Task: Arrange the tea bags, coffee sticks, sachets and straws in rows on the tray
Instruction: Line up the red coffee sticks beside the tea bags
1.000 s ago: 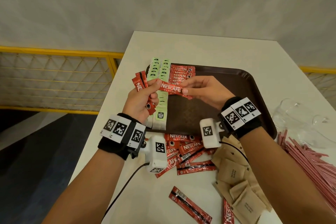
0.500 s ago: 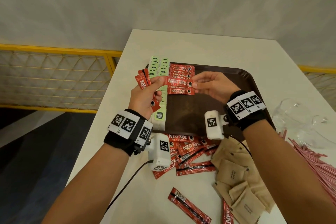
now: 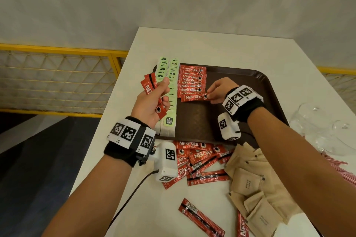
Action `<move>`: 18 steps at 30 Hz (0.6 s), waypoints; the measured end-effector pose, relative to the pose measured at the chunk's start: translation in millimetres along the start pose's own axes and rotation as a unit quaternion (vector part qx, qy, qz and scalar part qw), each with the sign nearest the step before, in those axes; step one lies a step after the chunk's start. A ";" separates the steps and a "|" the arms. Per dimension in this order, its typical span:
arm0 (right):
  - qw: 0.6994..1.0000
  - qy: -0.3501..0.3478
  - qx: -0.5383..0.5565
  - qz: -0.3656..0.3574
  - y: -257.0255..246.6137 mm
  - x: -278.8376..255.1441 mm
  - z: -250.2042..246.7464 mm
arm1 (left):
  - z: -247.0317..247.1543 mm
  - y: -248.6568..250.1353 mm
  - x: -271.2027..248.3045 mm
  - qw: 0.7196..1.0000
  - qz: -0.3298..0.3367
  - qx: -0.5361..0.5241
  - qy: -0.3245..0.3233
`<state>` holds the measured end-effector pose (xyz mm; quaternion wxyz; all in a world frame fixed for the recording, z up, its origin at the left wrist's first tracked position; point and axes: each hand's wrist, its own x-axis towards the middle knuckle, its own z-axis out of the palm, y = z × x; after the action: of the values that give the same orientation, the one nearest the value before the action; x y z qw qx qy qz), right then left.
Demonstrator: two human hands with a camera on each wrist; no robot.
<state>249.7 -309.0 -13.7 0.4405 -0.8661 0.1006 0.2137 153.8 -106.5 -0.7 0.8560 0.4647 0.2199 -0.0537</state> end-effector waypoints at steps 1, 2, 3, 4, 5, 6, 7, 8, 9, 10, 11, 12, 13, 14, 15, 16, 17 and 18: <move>1.000 0.000 -0.008 0.001 -0.3 0.4 0.9 | -0.3 0.9 0.3 1.000 -0.005 -0.002 -0.002; 1.000 -0.003 -0.017 0.003 -0.7 0.8 1.8 | -0.4 1.3 0.6 1.000 -0.011 -0.004 -0.004; 1.000 -0.008 -0.024 0.005 -0.8 1.8 3.0 | -0.3 1.7 0.7 1.000 -0.018 -0.007 -0.006; 0.999 -0.013 -0.029 0.007 -1.1 2.6 4.1 | -0.3 1.5 0.8 1.000 -0.024 -0.009 -0.007; 0.999 -0.019 -0.033 0.010 -1.6 3.1 5.2 | -0.3 1.1 1.1 1.000 -0.028 -0.011 -0.008; 0.999 -0.022 -0.038 0.011 -2.1 4.2 6.4 | -0.5 0.6 1.2 0.999 -0.031 -0.012 -0.010; 0.999 -0.023 -0.047 0.008 -2.7 5.5 7.3 | -0.7 0.0 1.1 0.999 -0.033 -0.012 -0.012; 0.998 -0.022 -0.056 0.004 -3.3 6.8 8.0 | -0.7 -0.5 1.0 0.999 -0.035 -0.012 -0.013; 0.998 -0.019 -0.065 0.000 -3.5 7.7 8.7 | -0.7 -1.1 1.2 0.999 -0.038 -0.014 -0.015; 0.997 -0.013 -0.071 -0.002 -3.3 8.9 9.3 | -0.5 -1.5 1.3 0.999 -0.040 -0.016 -0.018; 0.997 -0.008 -0.077 -0.002 -3.0 10.0 9.9 | -0.3 -1.7 1.5 0.999 -0.043 -0.018 -0.021; 0.997 -0.002 -0.081 0.001 -2.9 10.9 10.6 | 0.0 -1.9 1.6 0.998 -0.045 -0.020 -0.025; 0.996 0.003 -0.085 0.004 -2.7 11.6 11.6 | 0.2 -2.1 2.1 0.998 -0.046 -0.024 -0.029; 0.996 0.008 -0.088 0.007 -3.1 11.3 12.3 | 0.6 -2.3 2.3 0.998 -0.048 -0.026 -0.033; 0.996 0.011 -0.091 0.010 -3.7 10.8 13.0 | 0.9 -2.4 2.8 0.998 -0.052 -0.027 -0.037; 0.995 0.013 -0.094 0.011 -4.4 10.3 13.7 | 1.5 -2.3 2.7 0.997 -0.057 -0.025 -0.041; 0.995 0.014 -0.094 0.010 -5.3 9.2 14.4 | 1.8 -2.0 3.0 0.997 -0.064 -0.022 -0.044; 0.995 0.015 -0.095 0.009 -5.8 8.3 14.9 | 2.6 -1.7 2.8 0.996 -0.072 -0.016 -0.048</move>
<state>255.0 -293.5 -21.1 0.3529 -0.9061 0.0943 0.2134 156.6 -109.2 -2.0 0.8667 0.4310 0.2125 -0.1335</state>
